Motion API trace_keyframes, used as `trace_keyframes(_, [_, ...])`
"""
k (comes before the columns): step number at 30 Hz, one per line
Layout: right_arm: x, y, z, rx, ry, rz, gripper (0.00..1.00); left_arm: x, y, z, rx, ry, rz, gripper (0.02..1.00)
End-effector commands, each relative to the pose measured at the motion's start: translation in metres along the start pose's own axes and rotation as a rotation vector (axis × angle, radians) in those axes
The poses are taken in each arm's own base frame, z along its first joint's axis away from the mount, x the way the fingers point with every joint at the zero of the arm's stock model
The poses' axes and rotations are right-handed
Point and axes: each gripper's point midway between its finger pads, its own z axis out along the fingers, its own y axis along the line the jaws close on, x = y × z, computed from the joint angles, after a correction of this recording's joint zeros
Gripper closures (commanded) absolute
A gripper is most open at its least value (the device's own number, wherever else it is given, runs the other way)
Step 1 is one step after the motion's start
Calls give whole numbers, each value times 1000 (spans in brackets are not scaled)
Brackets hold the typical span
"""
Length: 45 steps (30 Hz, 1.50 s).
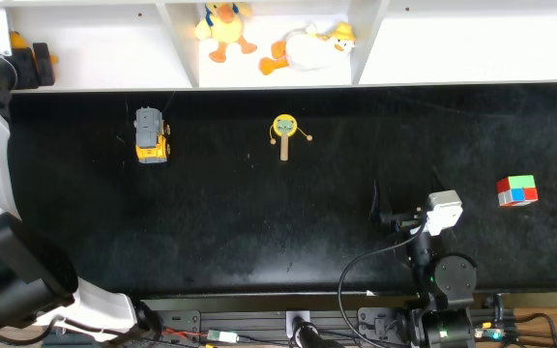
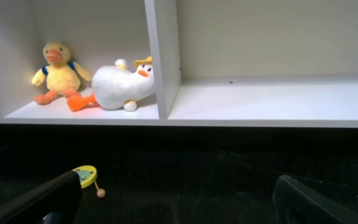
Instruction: Store Toys
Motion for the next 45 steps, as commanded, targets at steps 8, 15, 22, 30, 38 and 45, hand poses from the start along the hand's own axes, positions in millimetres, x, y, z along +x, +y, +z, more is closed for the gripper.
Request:
trace_keyframes(8, [4,1,0,-5,5,-3,5,-6,-1,3,5,-15,3,20])
trace_keyframes(15, [4,1,0,-5,5,-3,5,-9,-1,-2,5,-25,3,20])
trace_keyframes(22, [4,1,0,-5,5,-3,5,-22,10,-24,-22,-71,-2,20])
trace_keyframes(30, [4,1,0,-5,4,-3,5,-16,10,-37,-18,-43,-7,20])
trace_keyframes(38, [4,1,0,-5,5,-3,7,-4,5,-51,-9,-17,-10,20])
trace_keyframes(45, [4,1,0,-5,4,-3,5,24,-6,-71,-3,3,-12,20])
